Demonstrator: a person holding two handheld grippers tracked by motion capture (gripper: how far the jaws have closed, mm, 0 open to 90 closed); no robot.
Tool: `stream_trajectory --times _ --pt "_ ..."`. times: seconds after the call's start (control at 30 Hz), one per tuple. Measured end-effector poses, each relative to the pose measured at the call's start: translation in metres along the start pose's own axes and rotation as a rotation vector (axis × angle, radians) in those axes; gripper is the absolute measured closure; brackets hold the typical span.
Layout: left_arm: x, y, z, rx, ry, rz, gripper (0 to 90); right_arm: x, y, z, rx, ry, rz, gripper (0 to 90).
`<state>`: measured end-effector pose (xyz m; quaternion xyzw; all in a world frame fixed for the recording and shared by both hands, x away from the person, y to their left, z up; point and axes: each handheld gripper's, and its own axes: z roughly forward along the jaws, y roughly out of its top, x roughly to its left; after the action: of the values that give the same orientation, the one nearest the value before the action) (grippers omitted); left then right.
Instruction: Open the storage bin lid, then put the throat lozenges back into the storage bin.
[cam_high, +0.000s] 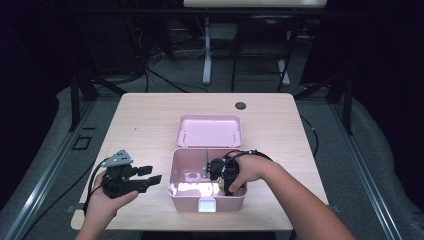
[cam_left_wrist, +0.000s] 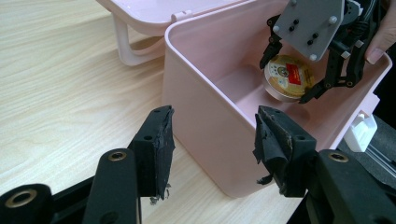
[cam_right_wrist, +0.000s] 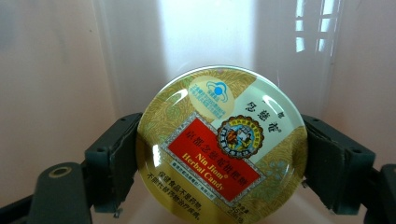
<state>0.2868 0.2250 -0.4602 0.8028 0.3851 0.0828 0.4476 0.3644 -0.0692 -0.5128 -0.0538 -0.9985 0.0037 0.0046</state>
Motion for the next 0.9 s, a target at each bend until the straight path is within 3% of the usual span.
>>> stream_trajectory --times 0.4,0.53,0.67,0.8,0.9 --pt "0.000 0.000 -0.001 -0.002 0.000 0.000 46.8 -0.001 0.000 -0.001 -0.002 0.005 0.001 19.2" --pt "0.000 0.000 -0.001 -0.002 -0.001 0.006 46.8 -0.001 0.000 -0.003 -0.010 0.009 0.009 11.1" --pt "0.000 0.000 -0.001 -0.003 0.002 0.000 46.8 0.001 -0.003 -0.011 -0.036 0.028 0.004 12.4" --pt "0.000 0.000 0.000 0.000 0.001 0.002 46.8 0.003 -0.004 -0.022 -0.046 0.018 0.000 14.3" --pt "-0.002 0.001 0.000 -0.002 0.002 0.001 46.8 0.005 -0.004 -0.034 -0.085 0.002 0.001 15.1"
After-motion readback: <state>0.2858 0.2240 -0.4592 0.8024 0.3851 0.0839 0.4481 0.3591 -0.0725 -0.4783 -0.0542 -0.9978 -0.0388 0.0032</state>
